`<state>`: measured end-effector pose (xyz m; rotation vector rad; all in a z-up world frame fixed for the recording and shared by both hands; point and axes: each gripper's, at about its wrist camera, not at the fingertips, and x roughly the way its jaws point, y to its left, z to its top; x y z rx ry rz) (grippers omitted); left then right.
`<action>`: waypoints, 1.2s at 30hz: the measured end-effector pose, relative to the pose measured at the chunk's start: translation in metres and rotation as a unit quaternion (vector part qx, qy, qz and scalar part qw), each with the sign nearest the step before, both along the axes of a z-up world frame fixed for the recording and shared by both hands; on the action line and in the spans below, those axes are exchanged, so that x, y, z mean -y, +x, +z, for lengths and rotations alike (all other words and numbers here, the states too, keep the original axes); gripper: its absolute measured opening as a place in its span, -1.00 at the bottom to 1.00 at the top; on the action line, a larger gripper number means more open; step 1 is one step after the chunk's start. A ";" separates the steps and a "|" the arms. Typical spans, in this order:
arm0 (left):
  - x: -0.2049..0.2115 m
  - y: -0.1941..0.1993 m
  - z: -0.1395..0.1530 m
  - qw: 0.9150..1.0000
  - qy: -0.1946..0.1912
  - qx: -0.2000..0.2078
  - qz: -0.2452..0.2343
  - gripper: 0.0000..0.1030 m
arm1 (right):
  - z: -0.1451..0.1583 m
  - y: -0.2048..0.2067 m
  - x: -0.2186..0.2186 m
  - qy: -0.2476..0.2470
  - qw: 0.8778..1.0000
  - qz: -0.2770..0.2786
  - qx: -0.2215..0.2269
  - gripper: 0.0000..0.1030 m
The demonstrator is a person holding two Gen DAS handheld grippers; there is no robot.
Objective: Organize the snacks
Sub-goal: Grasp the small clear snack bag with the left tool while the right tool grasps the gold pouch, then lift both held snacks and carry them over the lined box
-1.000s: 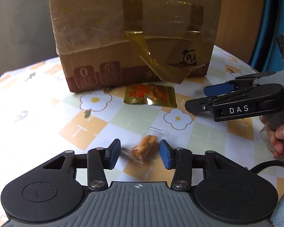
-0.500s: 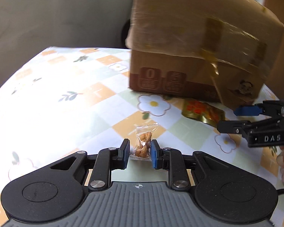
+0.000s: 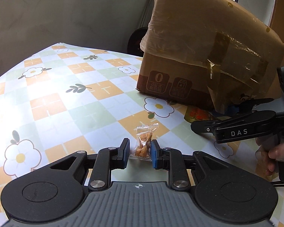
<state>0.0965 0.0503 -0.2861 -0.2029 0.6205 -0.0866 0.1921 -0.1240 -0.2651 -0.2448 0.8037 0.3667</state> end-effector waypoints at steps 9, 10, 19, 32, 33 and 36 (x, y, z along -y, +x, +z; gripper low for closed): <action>0.002 -0.003 0.000 1.000 0.007 0.005 -0.004 -0.50 | 0.002 -0.016 0.009 0.018 0.999 -0.031 0.016 -0.02; 0.002 -0.003 0.000 1.000 0.006 0.005 -0.004 -0.50 | 0.004 -0.018 0.011 0.020 0.999 -0.037 0.013 -0.09; 0.002 -0.003 0.000 1.000 0.003 0.003 -0.006 -0.50 | 0.009 -0.063 0.030 0.060 0.993 -0.104 0.005 -0.34; 0.008 -0.005 -0.001 1.000 0.004 0.004 -0.015 -0.50 | 0.018 -0.078 0.017 0.023 0.994 -0.103 0.001 -0.09; 0.009 -0.005 -0.001 1.000 0.006 0.005 -0.016 -0.50 | 0.017 -0.076 0.015 0.013 0.996 -0.088 0.004 0.01; 0.008 -0.005 -0.002 1.000 0.005 0.007 -0.017 -0.50 | 0.014 -0.070 0.006 -0.018 0.998 -0.052 0.008 0.08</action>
